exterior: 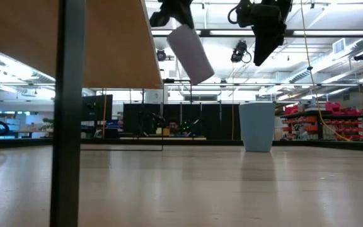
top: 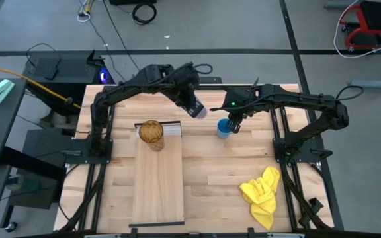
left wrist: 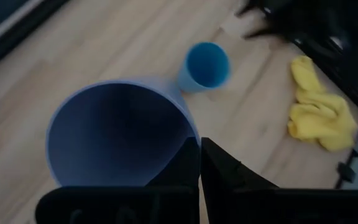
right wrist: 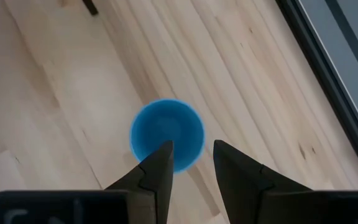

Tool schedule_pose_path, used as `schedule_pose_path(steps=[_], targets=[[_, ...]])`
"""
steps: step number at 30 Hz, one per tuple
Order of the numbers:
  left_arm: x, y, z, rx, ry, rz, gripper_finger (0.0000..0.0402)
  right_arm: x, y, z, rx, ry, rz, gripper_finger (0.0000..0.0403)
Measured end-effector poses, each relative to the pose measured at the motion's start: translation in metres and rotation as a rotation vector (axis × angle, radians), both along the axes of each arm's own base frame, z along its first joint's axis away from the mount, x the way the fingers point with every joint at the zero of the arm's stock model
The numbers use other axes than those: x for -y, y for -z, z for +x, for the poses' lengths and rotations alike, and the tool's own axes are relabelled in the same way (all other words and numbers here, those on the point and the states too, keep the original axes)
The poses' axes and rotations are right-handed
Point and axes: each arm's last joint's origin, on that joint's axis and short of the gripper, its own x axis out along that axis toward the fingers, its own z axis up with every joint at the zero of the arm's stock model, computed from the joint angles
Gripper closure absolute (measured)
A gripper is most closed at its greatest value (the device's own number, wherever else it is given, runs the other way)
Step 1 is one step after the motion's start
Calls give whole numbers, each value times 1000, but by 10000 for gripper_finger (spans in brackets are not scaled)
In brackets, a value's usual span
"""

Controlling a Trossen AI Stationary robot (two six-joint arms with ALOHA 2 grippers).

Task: Stack small to large cups/mugs on shelf
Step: Put the light purple cup on the shelf

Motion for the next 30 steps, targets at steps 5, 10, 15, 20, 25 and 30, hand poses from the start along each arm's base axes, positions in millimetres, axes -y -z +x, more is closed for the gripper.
schedule_pose_path(steps=[5, 10, 15, 20, 25, 30], targets=[[23, -1, 6, 26, 86, -38, 393, 0, 0, -1, -3, 15, 4, 280], [46, -1, 10, 30, 145, -70, 393, 0, 0, -1, -1, 28, 8, 280], [67, -1, 11, 24, 189, -77, 393, -2, -7, -11, 22, 56, 16, 280], [83, 1, 11, 2, 219, -43, 393, -10, -19, -30, 70, 166, 62, 280], [96, 13, 13, -57, 294, 11, 393, -30, -29, -39, 159, 228, 116, 280], [112, 24, 13, -106, 382, 61, 393, -46, -29, -37, 198, 308, 129, 280]])
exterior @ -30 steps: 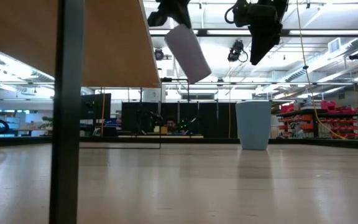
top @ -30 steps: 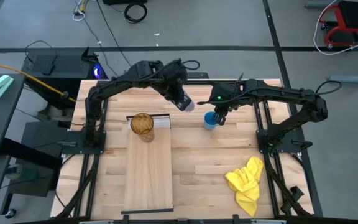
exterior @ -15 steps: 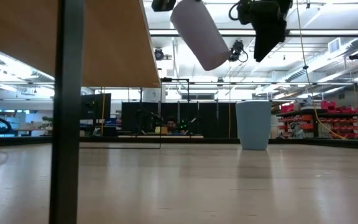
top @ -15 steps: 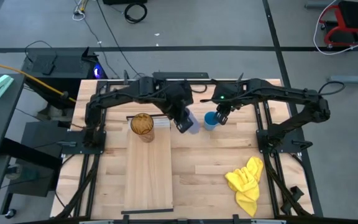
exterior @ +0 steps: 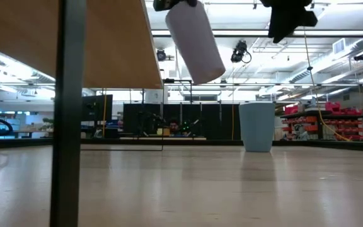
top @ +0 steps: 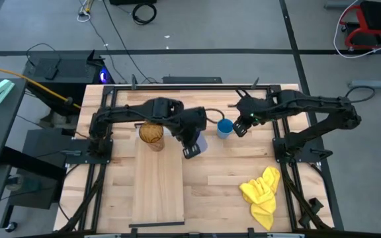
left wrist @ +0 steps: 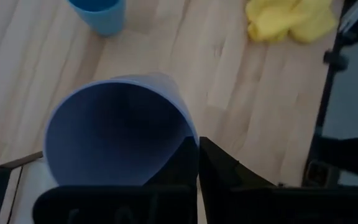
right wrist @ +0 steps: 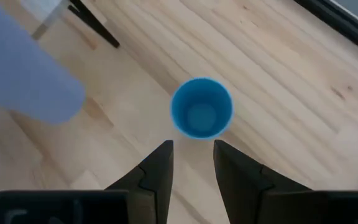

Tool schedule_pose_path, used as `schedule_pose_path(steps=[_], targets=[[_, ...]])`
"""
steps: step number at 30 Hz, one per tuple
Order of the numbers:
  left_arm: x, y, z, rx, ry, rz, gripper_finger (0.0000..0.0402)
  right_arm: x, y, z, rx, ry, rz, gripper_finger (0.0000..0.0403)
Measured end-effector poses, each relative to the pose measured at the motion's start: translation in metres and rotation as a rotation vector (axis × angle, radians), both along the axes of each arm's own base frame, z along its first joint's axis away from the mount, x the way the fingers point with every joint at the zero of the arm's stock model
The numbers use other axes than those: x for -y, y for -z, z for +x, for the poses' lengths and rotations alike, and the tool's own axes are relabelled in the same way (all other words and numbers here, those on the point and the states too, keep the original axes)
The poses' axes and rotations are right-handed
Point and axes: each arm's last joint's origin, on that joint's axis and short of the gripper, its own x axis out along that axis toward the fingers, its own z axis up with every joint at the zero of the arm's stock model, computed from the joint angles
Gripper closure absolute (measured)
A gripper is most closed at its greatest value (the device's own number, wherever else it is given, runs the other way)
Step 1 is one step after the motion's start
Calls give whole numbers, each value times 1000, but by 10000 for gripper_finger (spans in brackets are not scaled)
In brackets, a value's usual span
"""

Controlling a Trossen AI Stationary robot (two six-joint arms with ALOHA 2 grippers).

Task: Stack small to large cups/mugs on shelf
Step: Put the light purple cup on the shelf

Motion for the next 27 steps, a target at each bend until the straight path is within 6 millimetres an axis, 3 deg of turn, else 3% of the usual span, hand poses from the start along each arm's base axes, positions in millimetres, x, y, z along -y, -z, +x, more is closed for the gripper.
schedule_pose_path(steps=[12, 18, 22, 27], targets=[[28, 13, 0, -37, 91, 32, 393, -28, 17, 21, -61, -15, 17, 280], [36, -3, -2, 32, 67, 4, 393, -30, 20, 24, -81, -45, 4, 280], [40, -24, -7, 110, 56, -20, 393, -29, 19, 23, -80, -56, -15, 280], [48, -38, -21, 130, 52, -85, 393, -29, 19, 23, -86, -72, -23, 280]])
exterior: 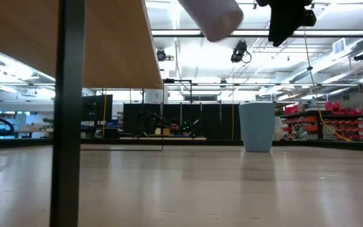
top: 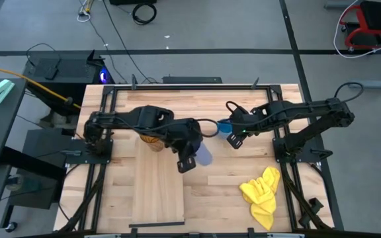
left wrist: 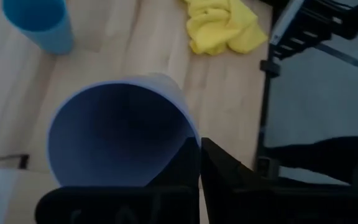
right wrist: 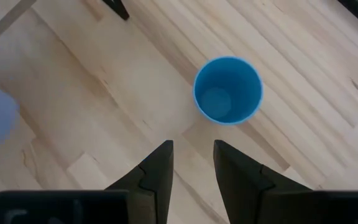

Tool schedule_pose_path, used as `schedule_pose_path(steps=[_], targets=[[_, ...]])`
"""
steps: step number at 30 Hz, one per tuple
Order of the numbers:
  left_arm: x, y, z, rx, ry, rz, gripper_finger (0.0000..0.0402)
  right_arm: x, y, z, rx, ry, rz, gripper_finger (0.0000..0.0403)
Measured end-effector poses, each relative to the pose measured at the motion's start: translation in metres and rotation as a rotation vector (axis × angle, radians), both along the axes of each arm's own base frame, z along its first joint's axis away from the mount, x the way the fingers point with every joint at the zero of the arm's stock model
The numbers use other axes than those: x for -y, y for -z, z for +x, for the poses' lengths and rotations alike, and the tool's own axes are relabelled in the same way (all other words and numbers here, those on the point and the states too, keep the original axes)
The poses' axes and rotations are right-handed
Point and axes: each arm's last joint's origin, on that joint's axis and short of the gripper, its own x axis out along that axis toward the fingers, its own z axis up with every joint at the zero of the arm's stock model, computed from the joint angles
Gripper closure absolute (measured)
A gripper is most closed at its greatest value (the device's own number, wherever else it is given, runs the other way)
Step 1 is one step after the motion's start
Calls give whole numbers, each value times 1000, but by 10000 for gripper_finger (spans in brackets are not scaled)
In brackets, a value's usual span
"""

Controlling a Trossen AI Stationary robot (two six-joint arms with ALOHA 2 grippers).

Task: Stack small to large cups/mugs on shelf
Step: Put the light purple cup on the shelf

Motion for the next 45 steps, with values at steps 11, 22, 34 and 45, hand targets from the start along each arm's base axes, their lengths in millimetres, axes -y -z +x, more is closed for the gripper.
schedule_pose_path(steps=[11, 22, 34, 45], targets=[[17, -7, -41, -214, -33, -82, 393, 1, 0, -1, -9, -29, -31, 280], [21, -29, -68, -186, -124, -190, 393, 2, -1, 0, -6, -45, -70, 280], [41, -31, -77, -195, -173, -209, 393, 2, -1, 0, -11, -63, -95, 280], [51, -15, -74, -249, -272, -178, 393, 2, -1, 1, -13, -84, -110, 280]])
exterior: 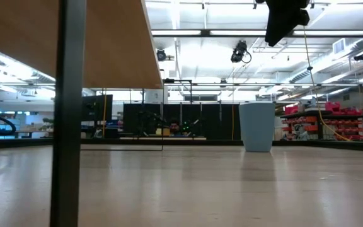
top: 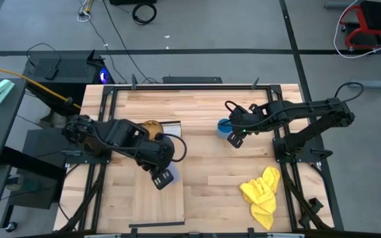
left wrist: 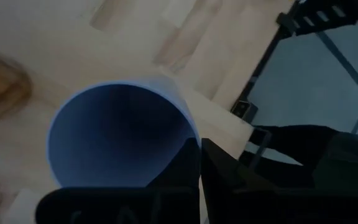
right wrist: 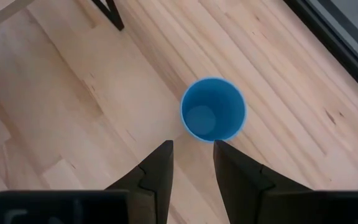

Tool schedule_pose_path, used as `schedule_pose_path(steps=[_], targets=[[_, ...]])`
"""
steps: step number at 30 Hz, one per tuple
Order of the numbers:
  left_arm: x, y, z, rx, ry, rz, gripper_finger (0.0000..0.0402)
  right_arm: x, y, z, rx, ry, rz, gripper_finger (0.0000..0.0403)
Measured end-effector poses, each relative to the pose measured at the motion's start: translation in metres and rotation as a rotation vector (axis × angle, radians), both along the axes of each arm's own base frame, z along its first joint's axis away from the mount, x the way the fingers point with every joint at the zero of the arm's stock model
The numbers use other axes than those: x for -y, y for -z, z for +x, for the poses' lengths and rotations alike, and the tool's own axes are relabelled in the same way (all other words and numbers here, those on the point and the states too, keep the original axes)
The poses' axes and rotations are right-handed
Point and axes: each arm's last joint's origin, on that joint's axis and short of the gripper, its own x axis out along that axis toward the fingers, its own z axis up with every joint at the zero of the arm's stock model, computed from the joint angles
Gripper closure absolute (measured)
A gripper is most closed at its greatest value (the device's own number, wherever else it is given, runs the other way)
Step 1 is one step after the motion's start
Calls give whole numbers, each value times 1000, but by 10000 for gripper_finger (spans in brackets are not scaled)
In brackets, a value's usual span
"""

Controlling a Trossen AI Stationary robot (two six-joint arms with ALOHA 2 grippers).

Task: Stack small to large cups/mugs on shelf
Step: Put the light purple cup on the shelf

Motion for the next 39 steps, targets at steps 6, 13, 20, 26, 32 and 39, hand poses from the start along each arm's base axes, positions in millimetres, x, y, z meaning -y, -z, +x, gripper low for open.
schedule_pose_path(steps=[6, 13, 20, 26, 32, 39], targets=[[5, 17, 3, -89, -26, -17, 393, 0, 0, 1, -2, -24, -9, 280], [9, 18, 1, -88, -59, -10, 393, 0, -1, 2, 11, -48, -18, 280], [8, 22, 2, -95, -92, 13, 393, -1, -2, 5, 29, -65, -24, 280], [10, 29, 1, -121, -90, 27, 393, -1, -3, 6, 43, -73, -25, 280], [8, 28, -2, -120, -104, 32, 393, -17, -9, 23, 207, -234, 68, 280], [8, 28, -2, -116, -103, 43, 393, -52, 4, 61, 541, -522, 210, 280]])
